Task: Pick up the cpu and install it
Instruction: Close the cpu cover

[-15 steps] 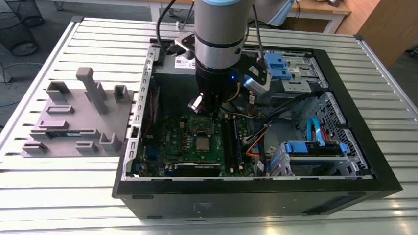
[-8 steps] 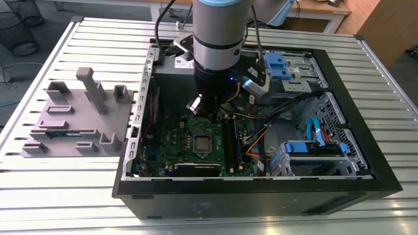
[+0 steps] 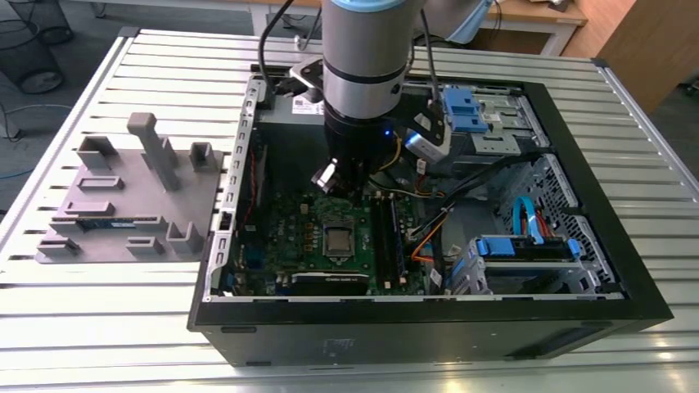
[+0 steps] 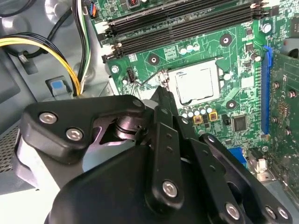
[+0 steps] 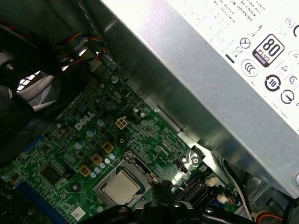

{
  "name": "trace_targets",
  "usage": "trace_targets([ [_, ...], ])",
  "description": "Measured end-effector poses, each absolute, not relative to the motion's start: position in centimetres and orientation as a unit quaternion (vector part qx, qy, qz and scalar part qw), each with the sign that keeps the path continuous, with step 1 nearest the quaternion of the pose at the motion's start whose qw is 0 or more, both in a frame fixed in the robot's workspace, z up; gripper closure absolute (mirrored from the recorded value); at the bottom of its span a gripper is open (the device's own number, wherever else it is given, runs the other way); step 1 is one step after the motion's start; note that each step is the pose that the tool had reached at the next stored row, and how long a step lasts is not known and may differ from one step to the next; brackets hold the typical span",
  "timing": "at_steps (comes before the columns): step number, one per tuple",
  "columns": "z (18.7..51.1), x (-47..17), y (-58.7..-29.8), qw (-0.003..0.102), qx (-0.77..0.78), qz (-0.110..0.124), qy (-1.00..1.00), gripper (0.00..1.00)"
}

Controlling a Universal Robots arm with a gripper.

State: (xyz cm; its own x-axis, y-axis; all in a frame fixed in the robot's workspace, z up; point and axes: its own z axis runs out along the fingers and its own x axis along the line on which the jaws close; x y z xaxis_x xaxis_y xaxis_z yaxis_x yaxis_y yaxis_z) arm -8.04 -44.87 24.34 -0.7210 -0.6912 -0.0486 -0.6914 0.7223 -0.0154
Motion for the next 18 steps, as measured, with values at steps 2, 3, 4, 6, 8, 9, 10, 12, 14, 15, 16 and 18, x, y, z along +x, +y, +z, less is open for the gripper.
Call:
trace_targets([
  [2, 24.34, -8.04, -44.89, 0.025, -0.373, 0.002, 0.928, 0.89],
  [3, 24.34, -8.04, -44.90, 0.025, -0.373, 0.002, 0.928, 0.89],
  [4, 24.34, -8.04, -44.92, 0.025, -0.373, 0.002, 0.928, 0.89],
  [6, 24.34, -8.03, -44.95, 0.025, -0.373, 0.001, 0.928, 0.89],
  [8, 24.34, -7.99, -44.97, 0.025, -0.373, 0.001, 0.928, 0.89],
  [9, 24.34, -7.96, -44.98, 0.025, -0.373, 0.001, 0.928, 0.89],
  [10, 24.34, -7.93, -44.98, 0.025, -0.373, 0.001, 0.928, 0.89],
  [12, 24.33, -7.90, -44.99, 0.025, -0.375, 0.001, 0.927, 0.89],
  [14, 24.31, -7.89, -45.01, 0.025, -0.379, 0.000, 0.925, 0.89],
  [15, 24.30, -7.88, -45.01, 0.024, -0.381, 0.000, 0.924, 0.89],
  [16, 24.30, -7.88, -45.02, 0.024, -0.383, -0.001, 0.923, 0.89],
  [18, 24.27, -7.88, -45.07, 0.024, -0.387, -0.001, 0.922, 0.89],
])
